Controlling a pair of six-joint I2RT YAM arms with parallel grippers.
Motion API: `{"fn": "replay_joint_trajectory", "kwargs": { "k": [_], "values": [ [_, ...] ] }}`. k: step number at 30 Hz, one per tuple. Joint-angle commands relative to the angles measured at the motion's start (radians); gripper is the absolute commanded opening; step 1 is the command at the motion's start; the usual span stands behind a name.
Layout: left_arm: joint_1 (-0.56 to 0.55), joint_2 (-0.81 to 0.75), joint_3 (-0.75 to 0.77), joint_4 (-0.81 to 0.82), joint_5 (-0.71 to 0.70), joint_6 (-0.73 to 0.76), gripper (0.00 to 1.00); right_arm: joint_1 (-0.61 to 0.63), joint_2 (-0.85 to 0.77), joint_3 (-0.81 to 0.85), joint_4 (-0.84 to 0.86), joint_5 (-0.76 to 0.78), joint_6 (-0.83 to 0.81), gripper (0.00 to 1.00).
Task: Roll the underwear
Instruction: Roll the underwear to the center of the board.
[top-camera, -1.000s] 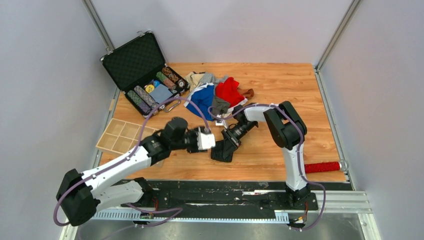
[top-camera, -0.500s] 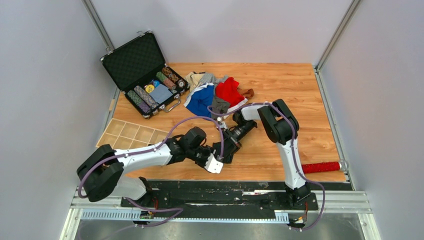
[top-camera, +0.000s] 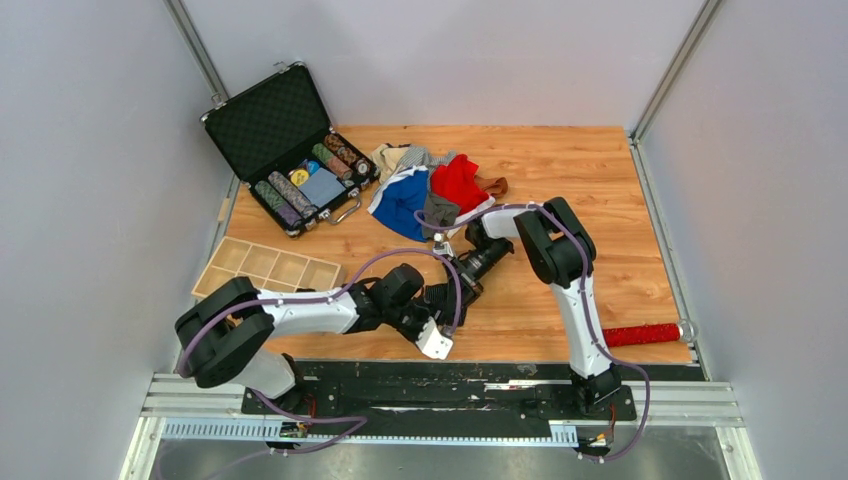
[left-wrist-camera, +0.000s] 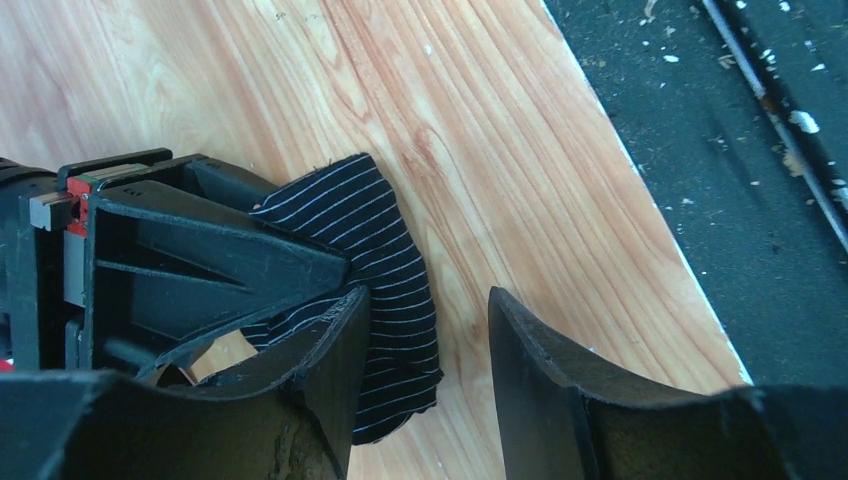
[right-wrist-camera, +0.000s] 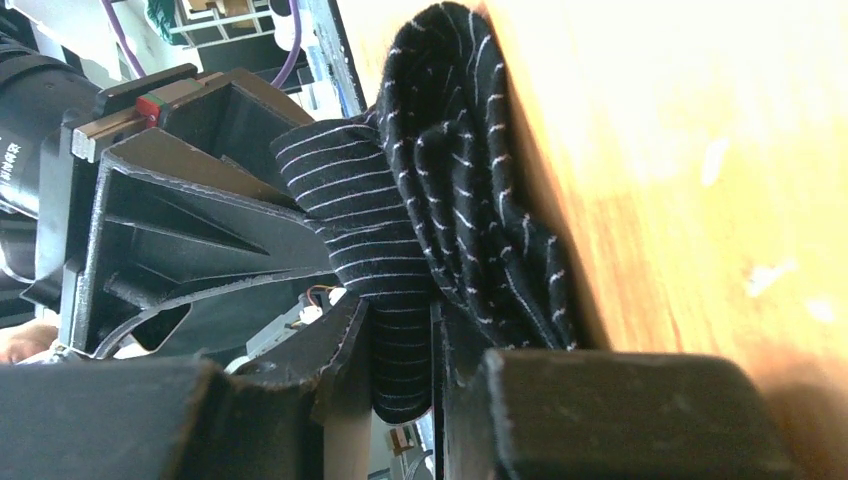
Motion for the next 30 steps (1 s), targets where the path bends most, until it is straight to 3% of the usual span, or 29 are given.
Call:
{"fn": "replay_joint_trajectory", "kwargs": {
  "k": [1,6,11,17,20,25,30],
  "values": [
    [-0.005,0.059,-0.029,0.193,-0.153,0.057,0.56,0.012,0.116,-0.026,0.089,0.252,0.052,0.00],
    [-0.005,0.080,-0.049,0.235,-0.172,0.104,0.56,0.013,0.136,-0.008,0.066,0.247,0.047,0.00],
    [-0.007,0.160,-0.047,0.303,-0.284,0.140,0.56,0.013,0.158,0.010,0.039,0.238,0.035,0.00],
    [-0.006,0.250,-0.018,0.356,-0.365,0.171,0.49,0.012,0.204,0.043,-0.016,0.232,0.023,0.00],
    [0.004,0.185,-0.027,0.350,-0.323,0.114,0.55,0.012,0.206,0.046,-0.019,0.236,0.025,0.00],
    [0.037,-0.099,-0.108,0.243,-0.143,0.083,0.71,0.011,0.222,0.054,-0.022,0.253,0.049,0.00],
    [0.038,-0.114,-0.127,0.238,-0.144,0.061,0.73,0.005,0.241,0.072,-0.030,0.250,0.063,0.00]
  ]
}}
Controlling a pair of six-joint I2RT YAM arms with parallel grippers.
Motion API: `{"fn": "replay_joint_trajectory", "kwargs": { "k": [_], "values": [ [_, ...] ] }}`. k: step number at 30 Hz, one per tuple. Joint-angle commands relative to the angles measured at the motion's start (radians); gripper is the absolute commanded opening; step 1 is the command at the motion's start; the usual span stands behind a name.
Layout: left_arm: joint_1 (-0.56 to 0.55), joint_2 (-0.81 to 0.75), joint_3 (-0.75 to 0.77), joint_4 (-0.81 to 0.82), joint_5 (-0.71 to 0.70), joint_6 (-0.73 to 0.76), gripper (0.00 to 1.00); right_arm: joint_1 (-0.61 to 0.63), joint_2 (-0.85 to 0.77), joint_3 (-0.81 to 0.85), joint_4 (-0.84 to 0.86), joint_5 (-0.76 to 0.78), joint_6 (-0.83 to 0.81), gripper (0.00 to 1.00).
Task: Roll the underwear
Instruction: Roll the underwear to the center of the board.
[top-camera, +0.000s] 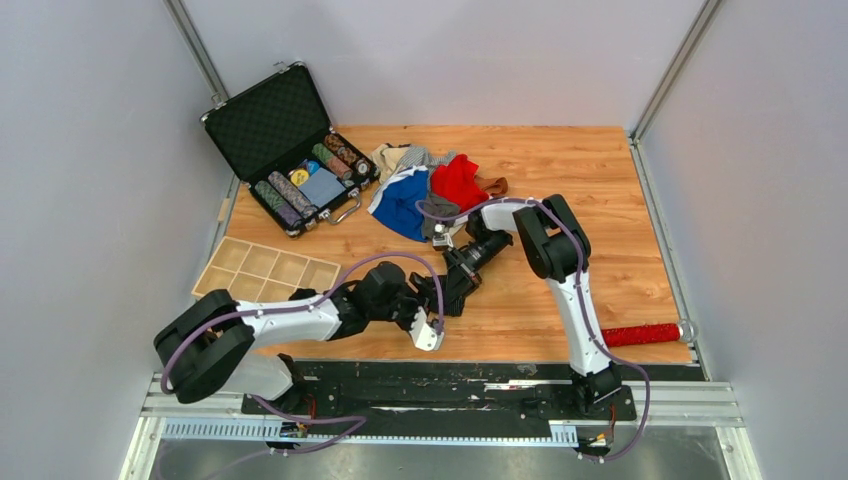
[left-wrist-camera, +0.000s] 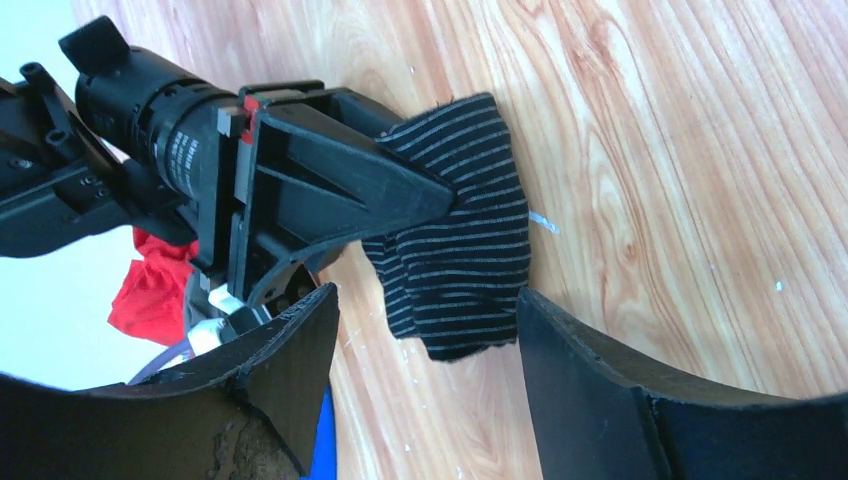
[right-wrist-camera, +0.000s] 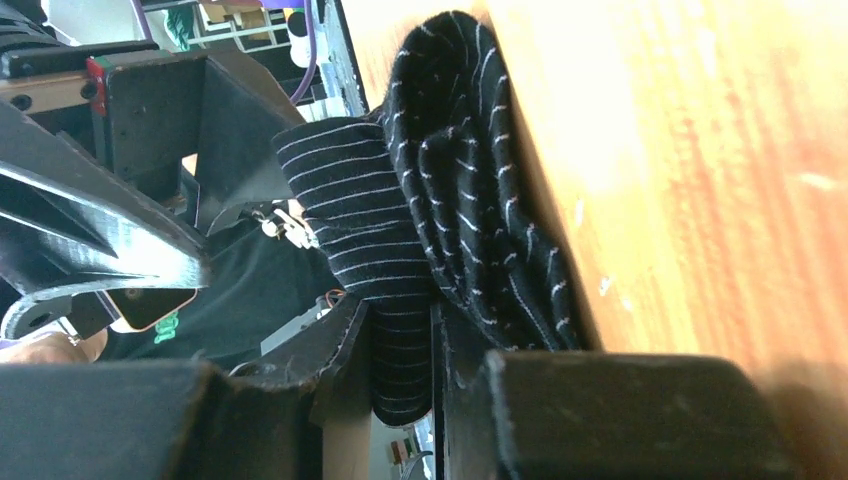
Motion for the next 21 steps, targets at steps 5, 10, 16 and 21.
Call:
{"fn": "replay_joint_trajectory", "kwargs": {
  "k": [5,10,16,21],
  "values": [
    [-0.002,0.092,0.038,0.004,-0.006,-0.031,0.68,0.038,0.160,-0.046,0.083,0.264,0.143,0.00],
    [-0.002,0.120,0.050,-0.012,0.042,0.004,0.66,0.035,0.169,-0.040,0.080,0.263,0.152,0.00],
    [-0.002,0.224,0.083,-0.013,0.032,0.025,0.66,0.033,0.184,-0.029,0.069,0.263,0.159,0.00],
    [-0.002,0.323,0.157,-0.119,0.051,0.104,0.51,0.031,0.200,-0.013,0.049,0.258,0.155,0.01]
  ]
}}
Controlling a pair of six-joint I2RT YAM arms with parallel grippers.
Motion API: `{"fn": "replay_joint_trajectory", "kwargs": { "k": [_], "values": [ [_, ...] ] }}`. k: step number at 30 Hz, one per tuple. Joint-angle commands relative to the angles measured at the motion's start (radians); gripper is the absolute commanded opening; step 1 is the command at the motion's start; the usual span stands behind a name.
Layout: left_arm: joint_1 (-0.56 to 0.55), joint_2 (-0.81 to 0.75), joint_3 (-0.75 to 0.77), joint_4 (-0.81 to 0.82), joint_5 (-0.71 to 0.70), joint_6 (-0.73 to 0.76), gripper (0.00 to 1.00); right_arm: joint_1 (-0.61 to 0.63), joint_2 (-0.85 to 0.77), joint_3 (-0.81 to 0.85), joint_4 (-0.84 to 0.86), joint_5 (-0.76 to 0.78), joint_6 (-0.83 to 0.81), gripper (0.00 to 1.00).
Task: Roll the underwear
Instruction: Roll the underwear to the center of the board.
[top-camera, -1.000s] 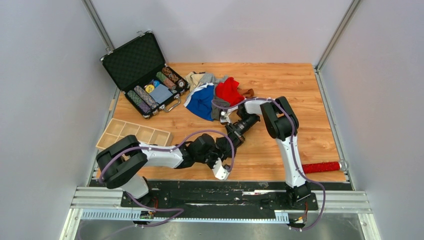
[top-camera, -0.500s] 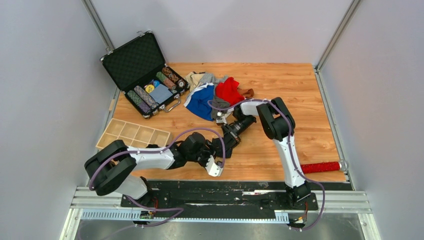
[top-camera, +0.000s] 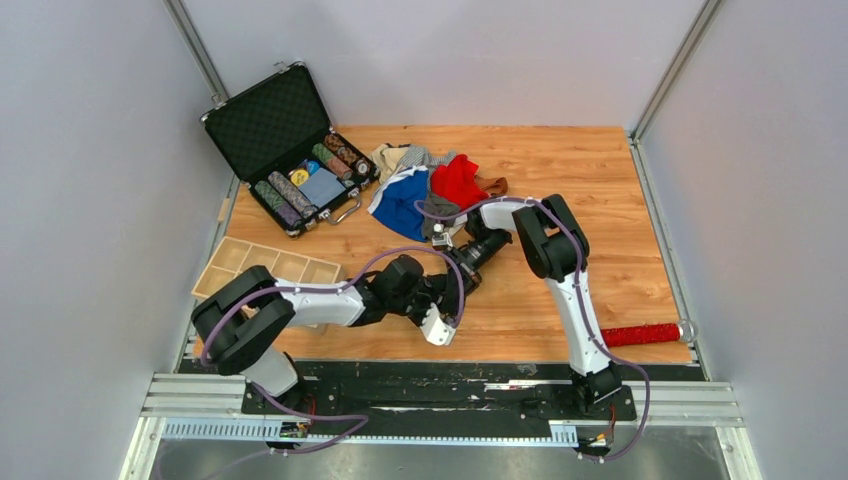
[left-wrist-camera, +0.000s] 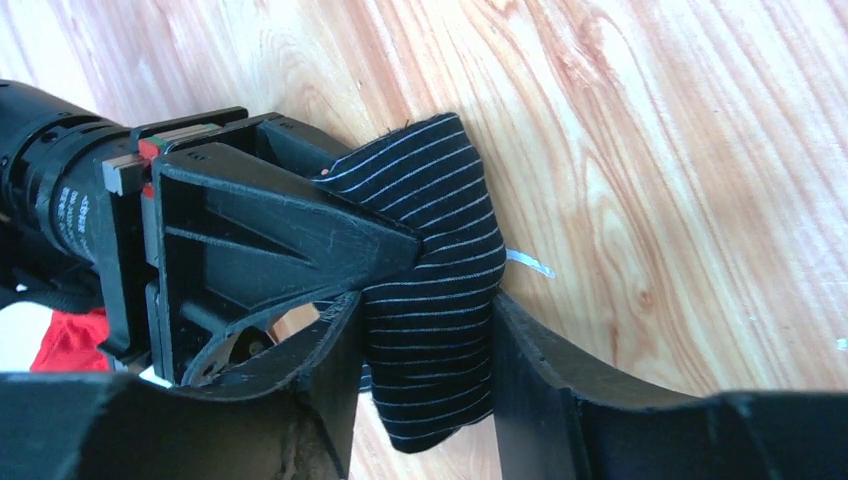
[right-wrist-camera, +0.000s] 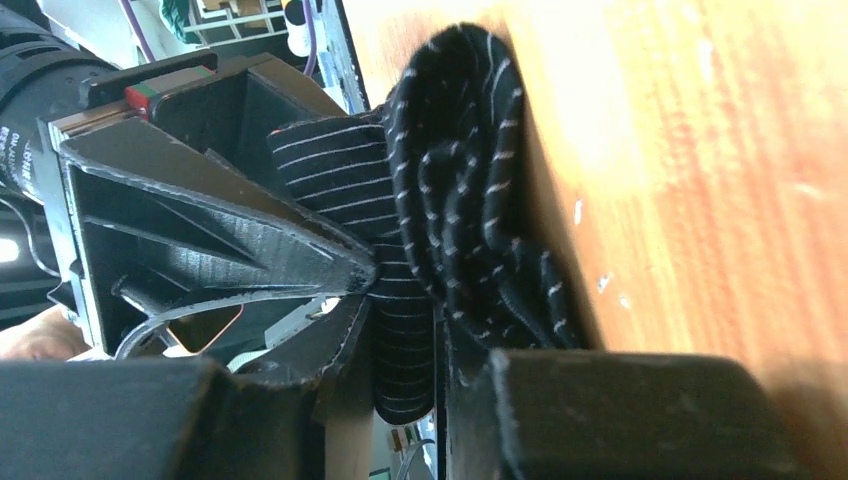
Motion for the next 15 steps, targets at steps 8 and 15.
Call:
{"fn": "replay_joint_trajectory", "kwargs": {
  "k": [8,15],
  "values": [
    [0.009,0.229,0.279,-0.636,0.108,0.101,0.26,-0.015,0.104,-0.038,0.066,0.222,0.142,0.90],
    [0.014,0.385,0.503,-0.967,0.266,0.079,0.17,-0.287,-0.342,0.083,-0.055,0.110,-0.020,1.00]
  ]
}}
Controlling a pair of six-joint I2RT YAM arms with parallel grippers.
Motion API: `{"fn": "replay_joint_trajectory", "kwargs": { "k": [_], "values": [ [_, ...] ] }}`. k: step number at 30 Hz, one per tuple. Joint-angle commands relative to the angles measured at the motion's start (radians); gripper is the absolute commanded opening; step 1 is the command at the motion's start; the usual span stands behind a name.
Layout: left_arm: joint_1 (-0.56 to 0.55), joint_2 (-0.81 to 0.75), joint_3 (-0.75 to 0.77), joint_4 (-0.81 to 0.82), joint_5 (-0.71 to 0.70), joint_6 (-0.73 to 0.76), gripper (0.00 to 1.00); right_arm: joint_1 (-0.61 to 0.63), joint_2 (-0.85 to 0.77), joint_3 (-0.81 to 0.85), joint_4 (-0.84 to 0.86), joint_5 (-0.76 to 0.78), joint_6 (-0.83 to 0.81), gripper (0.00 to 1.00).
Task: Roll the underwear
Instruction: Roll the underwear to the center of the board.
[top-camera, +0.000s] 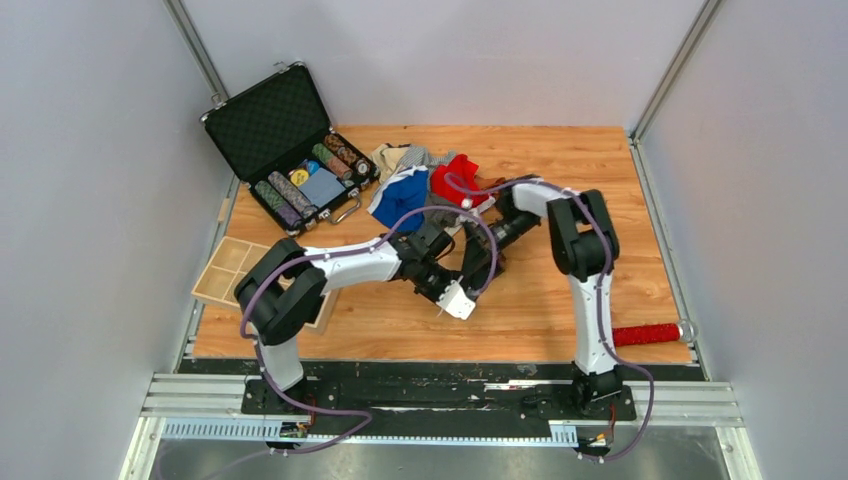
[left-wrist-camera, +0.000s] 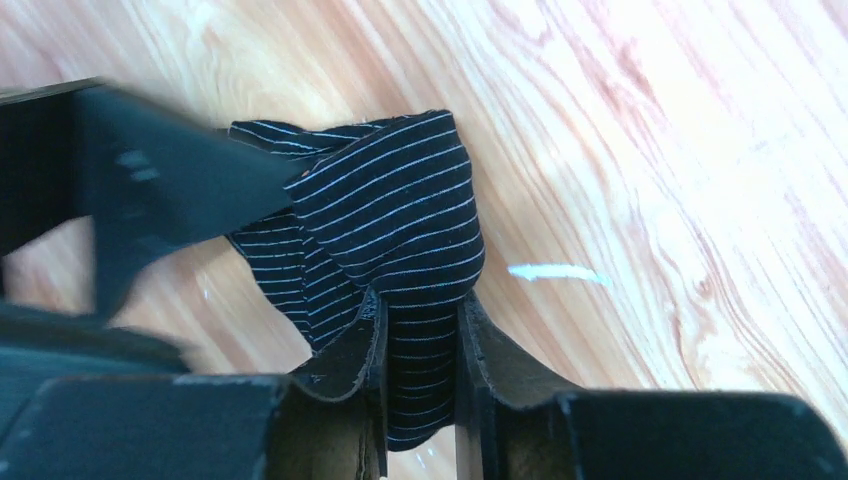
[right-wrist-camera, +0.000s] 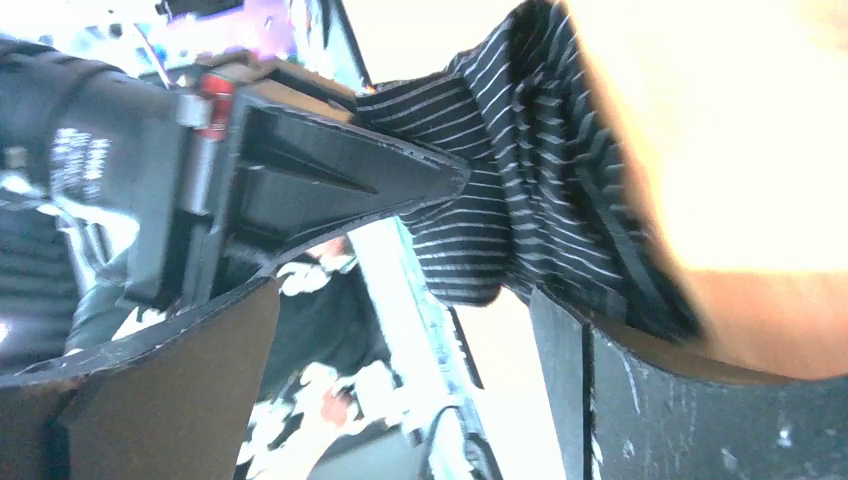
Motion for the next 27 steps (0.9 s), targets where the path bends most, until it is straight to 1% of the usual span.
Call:
{"fn": "replay_joint_trajectory", "kwargs": {
  "k": [1,2,3,5,6,7,8,9,10,11,12,14,16,18,20,23,25,27],
  "values": [
    [-0.041,0.205,0.103,-0.438,0.149,-0.029,0.16,-0.198,-0.280,0.077,0.074,0.090,-0.053,1.00],
    [-0.039,0.229,0.135,-0.478,0.183,-0.025,0.16,-0.244,-0.356,0.066,0.101,0.118,-0.077,1.00],
    [-0.036,0.275,0.199,-0.547,0.201,-0.028,0.15,-0.292,-0.445,0.035,0.165,0.149,-0.069,1.00],
    [-0.028,0.338,0.280,-0.631,0.252,-0.030,0.14,-0.391,-0.657,-0.083,0.397,0.201,-0.040,1.00],
    [-0.025,0.358,0.307,-0.660,0.278,-0.023,0.13,-0.420,-0.759,-0.167,0.514,0.242,-0.027,1.00],
    [-0.025,0.401,0.362,-0.721,0.290,-0.020,0.13,-0.432,-0.885,-0.271,0.715,0.353,0.001,1.00],
    [-0.023,0.423,0.392,-0.777,0.315,-0.017,0.13,-0.432,-1.010,-0.386,0.854,0.415,0.010,1.00],
    [-0.023,0.465,0.449,-0.808,0.325,-0.015,0.12,-0.432,-1.172,-0.502,0.953,0.446,0.005,1.00],
    [-0.022,0.484,0.474,-0.860,0.349,-0.013,0.12,-0.431,-1.279,-0.609,1.027,0.440,-0.007,1.00],
    [-0.022,0.519,0.519,-0.886,0.362,-0.015,0.12,-0.427,-1.398,-0.706,1.051,0.412,-0.036,1.00],
    [-0.019,0.533,0.539,-0.933,0.388,-0.017,0.12,-0.418,-1.472,-0.781,1.033,0.385,-0.071,1.00],
    [-0.012,0.574,0.601,-0.997,0.425,-0.028,0.12,-0.381,-1.621,-0.871,0.887,0.320,-0.207,0.99],
    [-0.006,0.614,0.624,-1.027,0.446,-0.057,0.12,-0.324,-1.735,-0.925,0.732,0.271,-0.320,0.91],
    [0.000,0.623,0.621,-1.010,0.463,-0.106,0.12,-0.244,-1.807,-0.980,0.642,0.264,-0.374,0.81],
    [0.005,0.619,0.606,-0.955,0.470,-0.177,0.12,-0.138,-1.837,-1.033,0.630,0.315,-0.382,0.74],
    [0.006,0.629,0.604,-0.881,0.471,-0.305,0.13,0.053,-1.809,-1.091,0.667,0.428,-0.379,0.64],
    [0.009,0.645,0.616,-0.832,0.480,-0.373,0.13,0.181,-1.746,-1.104,0.709,0.493,-0.374,0.62],
    [0.010,0.654,0.621,-0.791,0.495,-0.432,0.13,0.265,-1.673,-1.101,0.750,0.523,-0.357,0.64]
  ]
}}
